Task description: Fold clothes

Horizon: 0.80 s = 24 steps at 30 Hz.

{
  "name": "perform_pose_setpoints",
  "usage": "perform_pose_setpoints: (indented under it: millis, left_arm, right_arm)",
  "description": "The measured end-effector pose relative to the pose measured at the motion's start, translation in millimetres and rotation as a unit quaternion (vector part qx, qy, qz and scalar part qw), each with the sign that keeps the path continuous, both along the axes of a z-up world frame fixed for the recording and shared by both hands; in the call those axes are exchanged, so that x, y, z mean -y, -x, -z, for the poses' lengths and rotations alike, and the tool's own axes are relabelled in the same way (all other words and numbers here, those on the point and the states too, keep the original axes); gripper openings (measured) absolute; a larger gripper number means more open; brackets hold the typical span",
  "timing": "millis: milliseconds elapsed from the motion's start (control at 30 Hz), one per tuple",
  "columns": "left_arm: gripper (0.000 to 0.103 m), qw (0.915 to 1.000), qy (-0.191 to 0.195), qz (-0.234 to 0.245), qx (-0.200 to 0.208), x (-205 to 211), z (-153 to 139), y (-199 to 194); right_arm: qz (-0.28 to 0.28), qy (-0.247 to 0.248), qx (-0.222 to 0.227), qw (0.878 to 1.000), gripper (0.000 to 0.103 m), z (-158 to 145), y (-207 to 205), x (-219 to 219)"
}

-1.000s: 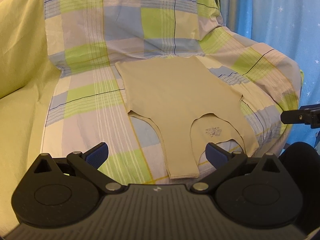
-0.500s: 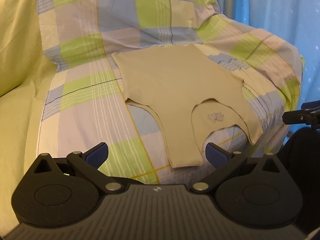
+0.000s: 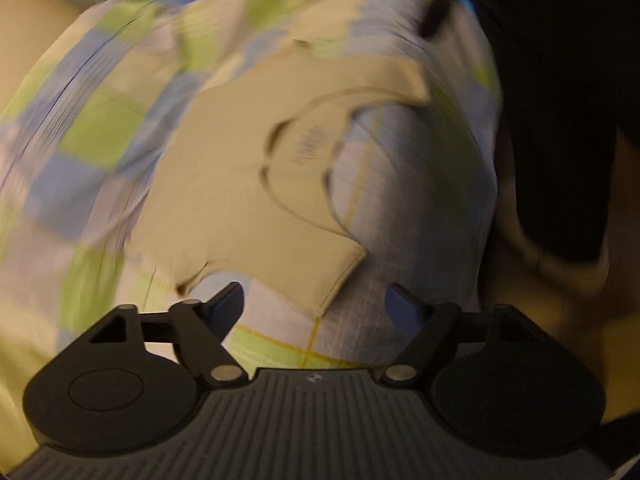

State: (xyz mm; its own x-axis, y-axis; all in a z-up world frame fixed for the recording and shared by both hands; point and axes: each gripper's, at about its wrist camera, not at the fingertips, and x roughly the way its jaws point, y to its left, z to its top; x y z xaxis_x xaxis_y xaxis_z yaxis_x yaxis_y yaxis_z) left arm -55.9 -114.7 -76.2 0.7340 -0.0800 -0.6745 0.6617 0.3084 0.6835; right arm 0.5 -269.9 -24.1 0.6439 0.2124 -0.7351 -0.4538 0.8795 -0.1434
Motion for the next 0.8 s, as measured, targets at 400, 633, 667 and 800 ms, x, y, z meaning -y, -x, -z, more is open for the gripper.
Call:
perform_pose_setpoints:
  millis: [400,633,667,800]
  left_arm:
    - [0.001,0.996,0.047,-0.023,-0.073,0,-3,-44]
    - [0.001,0.9859,0.125,-0.065,-0.09,-18,-30,-65]
    - [0.001,0.9847,0.131,-0.068,-0.093,-19,-32,-67]
    - [0.001,0.9802,0.151,-0.08,-0.1,-22,-39,-70]
  right_arm:
    - [-0.163,0.202,0.066,0.963,0.073,45,5,-16]
    - [-0.296,0.361,0.128,0.875,0.066,113,2,-28]
    - [-0.306,0.371,0.13,0.867,0.066,120,1,-27]
    - [-0.327,0.393,0.14,0.848,0.063,142,-4,-24]
